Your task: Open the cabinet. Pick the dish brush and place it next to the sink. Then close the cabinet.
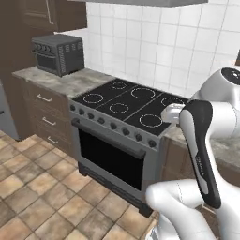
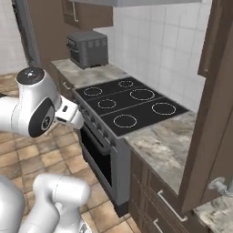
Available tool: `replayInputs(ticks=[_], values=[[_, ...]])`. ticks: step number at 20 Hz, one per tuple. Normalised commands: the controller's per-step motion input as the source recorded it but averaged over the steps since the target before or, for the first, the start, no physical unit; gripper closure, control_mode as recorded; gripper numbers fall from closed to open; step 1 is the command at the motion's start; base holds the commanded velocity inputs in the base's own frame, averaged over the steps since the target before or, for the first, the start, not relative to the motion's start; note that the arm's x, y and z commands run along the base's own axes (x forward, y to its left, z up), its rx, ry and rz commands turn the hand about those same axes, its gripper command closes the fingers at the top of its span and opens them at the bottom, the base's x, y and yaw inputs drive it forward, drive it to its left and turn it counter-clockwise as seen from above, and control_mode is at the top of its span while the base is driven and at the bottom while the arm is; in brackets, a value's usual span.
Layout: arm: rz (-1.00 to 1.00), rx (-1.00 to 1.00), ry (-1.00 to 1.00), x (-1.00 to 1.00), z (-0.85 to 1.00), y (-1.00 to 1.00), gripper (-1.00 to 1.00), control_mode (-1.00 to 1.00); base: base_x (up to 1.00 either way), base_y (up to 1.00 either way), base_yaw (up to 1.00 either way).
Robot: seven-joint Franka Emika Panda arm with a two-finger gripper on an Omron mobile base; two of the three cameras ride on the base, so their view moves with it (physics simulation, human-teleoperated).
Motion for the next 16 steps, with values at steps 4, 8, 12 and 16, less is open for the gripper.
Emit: replayInputs(ticks=[4,8,12,16], values=[[0.00,0.00,0.00,0.00,0.00,0.00,1.00,1.00,0.55,0.25,0.50],[0.00,0.00,0.00,0.00,0.00,0.00,1.00,1.00,0.39,0.44,0.48],[0.00,0.00,0.00,0.00,0.00,0.00,1.00,1.00,0.44,0.62,0.45],[0.00,0.00,0.00,0.00,0.00,0.00,1.00,1.00,0.40,0.69,0.45]])
